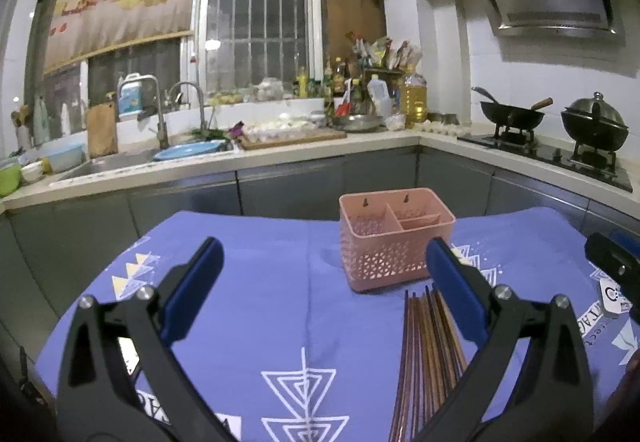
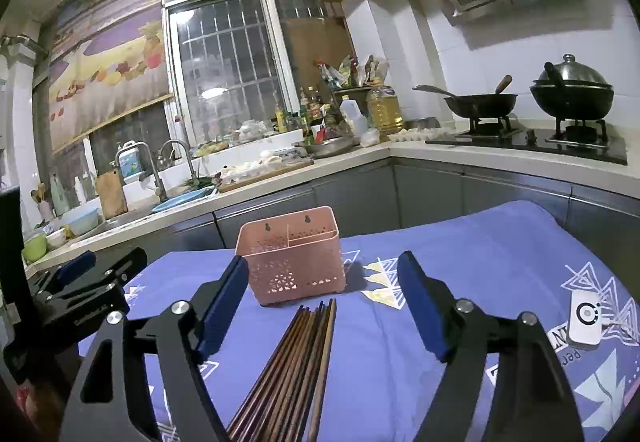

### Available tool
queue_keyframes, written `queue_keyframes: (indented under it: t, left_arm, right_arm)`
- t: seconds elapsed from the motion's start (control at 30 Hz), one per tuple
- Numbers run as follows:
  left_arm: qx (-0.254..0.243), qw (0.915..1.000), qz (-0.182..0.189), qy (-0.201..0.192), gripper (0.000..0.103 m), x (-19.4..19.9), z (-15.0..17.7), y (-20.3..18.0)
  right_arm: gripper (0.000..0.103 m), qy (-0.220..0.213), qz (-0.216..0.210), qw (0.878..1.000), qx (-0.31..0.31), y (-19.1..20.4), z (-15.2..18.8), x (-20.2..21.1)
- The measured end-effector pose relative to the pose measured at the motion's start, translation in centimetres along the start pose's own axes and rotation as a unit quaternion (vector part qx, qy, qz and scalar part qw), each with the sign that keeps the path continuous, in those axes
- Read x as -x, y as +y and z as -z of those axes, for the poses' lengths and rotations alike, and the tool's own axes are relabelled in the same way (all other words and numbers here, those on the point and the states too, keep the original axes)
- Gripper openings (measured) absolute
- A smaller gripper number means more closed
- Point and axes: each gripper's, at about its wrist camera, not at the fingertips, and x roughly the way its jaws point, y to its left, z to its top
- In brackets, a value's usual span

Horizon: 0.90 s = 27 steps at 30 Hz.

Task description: Organize utensils

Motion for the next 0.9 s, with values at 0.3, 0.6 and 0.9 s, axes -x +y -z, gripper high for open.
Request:
queue_keyframes:
  t: [0.3,0.6,0.9]
  left_arm:
    - [-0.005,0.9997,0.0,-0.024,0.097,0.3,0.4,0.0]
    - [-0.002,0.9996,0.003,-0.028,0.097,0.1,0.8,0.5]
    - [-0.012,0.9995,-0.001,-0.028,0.097,0.0,1.2,0.3]
  right_arm:
    - [0.081,0.005,-0.001,1.0,0.0,0.1,0.0,-0.2]
    - [0.081,0.011,-0.005,1.0,0.004,0.8,0.0,-0.5]
    - [0.081,0.015,-0.005,1.0,-0.002,0.8,0.3,-0.8]
